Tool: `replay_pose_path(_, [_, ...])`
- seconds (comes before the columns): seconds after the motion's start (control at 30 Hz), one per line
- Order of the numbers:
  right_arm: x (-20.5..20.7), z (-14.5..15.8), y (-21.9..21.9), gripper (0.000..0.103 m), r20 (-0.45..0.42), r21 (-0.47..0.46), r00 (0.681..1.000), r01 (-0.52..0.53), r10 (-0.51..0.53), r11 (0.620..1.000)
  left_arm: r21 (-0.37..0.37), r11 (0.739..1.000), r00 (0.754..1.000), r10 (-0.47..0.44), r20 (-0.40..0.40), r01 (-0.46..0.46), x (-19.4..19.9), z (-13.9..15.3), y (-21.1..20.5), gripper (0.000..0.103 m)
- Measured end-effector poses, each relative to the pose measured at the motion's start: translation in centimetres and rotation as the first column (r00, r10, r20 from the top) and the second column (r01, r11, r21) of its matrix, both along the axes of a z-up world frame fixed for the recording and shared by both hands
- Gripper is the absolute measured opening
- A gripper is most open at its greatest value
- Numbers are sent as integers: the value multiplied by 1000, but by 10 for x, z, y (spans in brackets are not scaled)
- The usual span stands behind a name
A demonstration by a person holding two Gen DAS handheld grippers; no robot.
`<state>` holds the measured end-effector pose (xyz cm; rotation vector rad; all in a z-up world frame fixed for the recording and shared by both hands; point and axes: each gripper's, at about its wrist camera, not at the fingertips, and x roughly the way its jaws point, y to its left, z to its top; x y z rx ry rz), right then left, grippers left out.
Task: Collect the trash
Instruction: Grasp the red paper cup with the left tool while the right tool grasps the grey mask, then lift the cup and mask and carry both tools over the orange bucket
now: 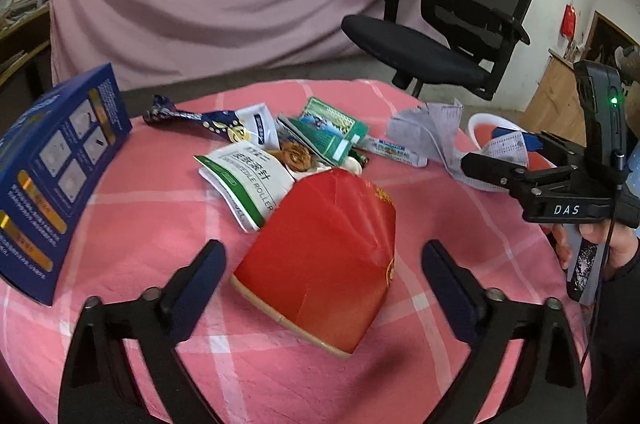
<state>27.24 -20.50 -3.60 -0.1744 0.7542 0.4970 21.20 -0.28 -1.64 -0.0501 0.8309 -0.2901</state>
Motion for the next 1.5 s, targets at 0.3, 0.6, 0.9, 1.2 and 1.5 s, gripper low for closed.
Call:
replay_pose_path(0.3, [7, -6, 3, 74, -63, 8, 997, -35, 36, 999, 24, 999, 1000, -27, 2, 27, -4, 2, -7, 73])
replay_pose_path(0.6, [10, -16, 5, 26, -119, -19, 992, -42, 40, 999, -21, 997, 997, 71, -4, -71, -10, 3, -15, 72])
replay_pose_path(0.9, [-20, 9, -4, 15, 39, 65, 997, -63, 61, 996, -100, 976, 977, 202, 64, -195, -22, 16, -20, 72])
replay_pose_path(1.2, [-53, 47, -52, 15, 295, 309, 949, 14, -110, 951, -135, 978, 948, 187, 257, -156, -19, 63, -60, 72])
replay_pose_path(1.5, [-70, 74, -127, 16, 445, 443, 792, 211, -418, 871, -110, 993, 920, 4, 393, 43, 11, 103, -150, 72])
